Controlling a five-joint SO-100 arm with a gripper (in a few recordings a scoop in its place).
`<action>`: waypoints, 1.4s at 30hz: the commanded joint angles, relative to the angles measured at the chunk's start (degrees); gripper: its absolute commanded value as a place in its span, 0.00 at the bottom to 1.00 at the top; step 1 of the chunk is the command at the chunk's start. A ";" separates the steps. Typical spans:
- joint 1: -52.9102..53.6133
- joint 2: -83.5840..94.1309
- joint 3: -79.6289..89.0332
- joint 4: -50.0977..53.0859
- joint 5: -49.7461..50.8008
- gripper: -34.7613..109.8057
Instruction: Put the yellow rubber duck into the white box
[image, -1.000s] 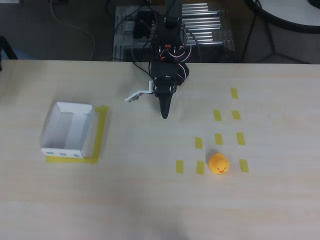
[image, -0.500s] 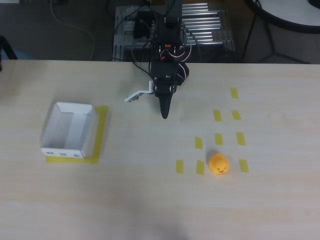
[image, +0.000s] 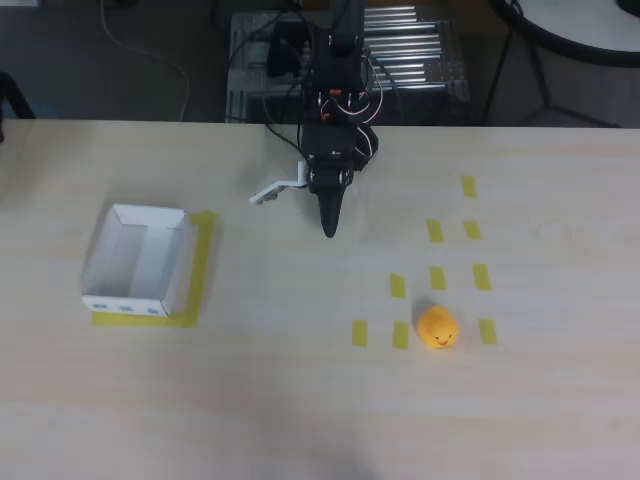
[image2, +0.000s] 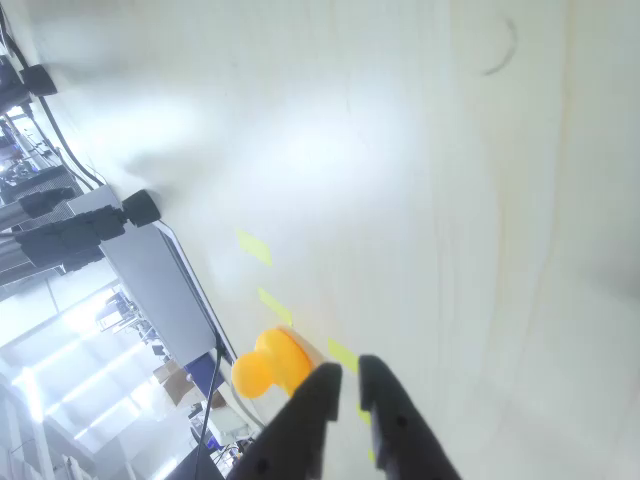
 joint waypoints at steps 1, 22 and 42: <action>1.05 2.90 0.79 -0.53 0.44 0.24; 0.53 2.90 0.79 -0.62 -0.26 0.25; -10.46 -88.07 -116.63 33.93 -31.55 0.57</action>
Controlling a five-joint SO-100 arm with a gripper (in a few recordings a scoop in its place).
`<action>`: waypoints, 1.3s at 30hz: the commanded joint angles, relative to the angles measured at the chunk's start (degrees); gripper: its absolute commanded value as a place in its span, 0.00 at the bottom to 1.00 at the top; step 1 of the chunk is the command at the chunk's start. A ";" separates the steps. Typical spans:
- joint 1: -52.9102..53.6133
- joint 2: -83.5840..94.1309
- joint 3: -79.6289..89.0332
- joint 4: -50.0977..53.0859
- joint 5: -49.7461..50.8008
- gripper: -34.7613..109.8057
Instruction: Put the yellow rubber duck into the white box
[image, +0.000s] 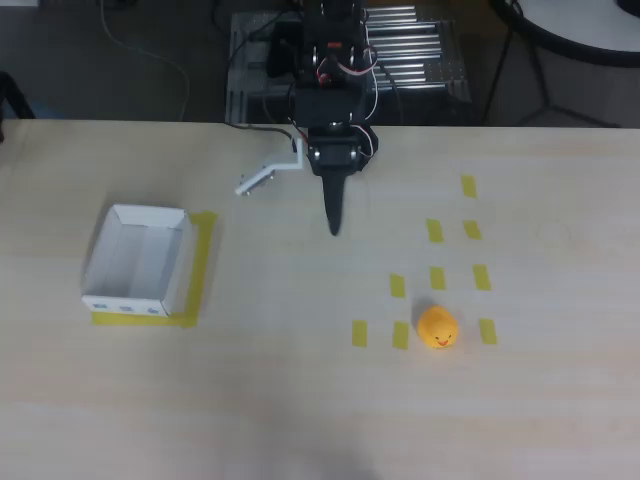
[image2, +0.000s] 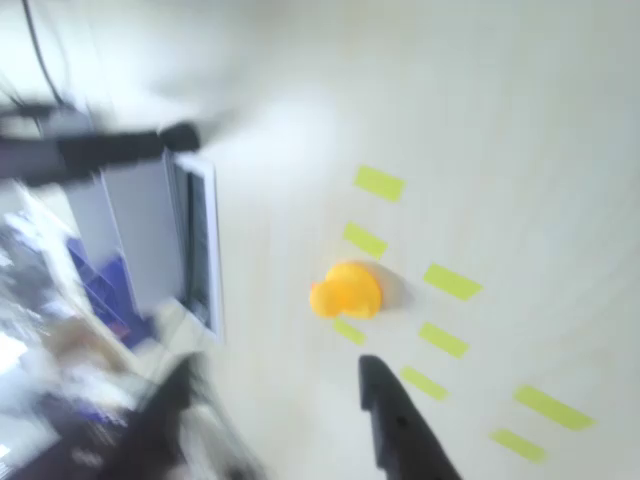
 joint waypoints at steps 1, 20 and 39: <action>-8.00 -18.37 -34.80 13.97 -13.97 0.56; -23.12 -66.18 -60.47 19.16 -18.11 0.65; -21.36 -90.97 -84.81 18.72 -18.63 0.24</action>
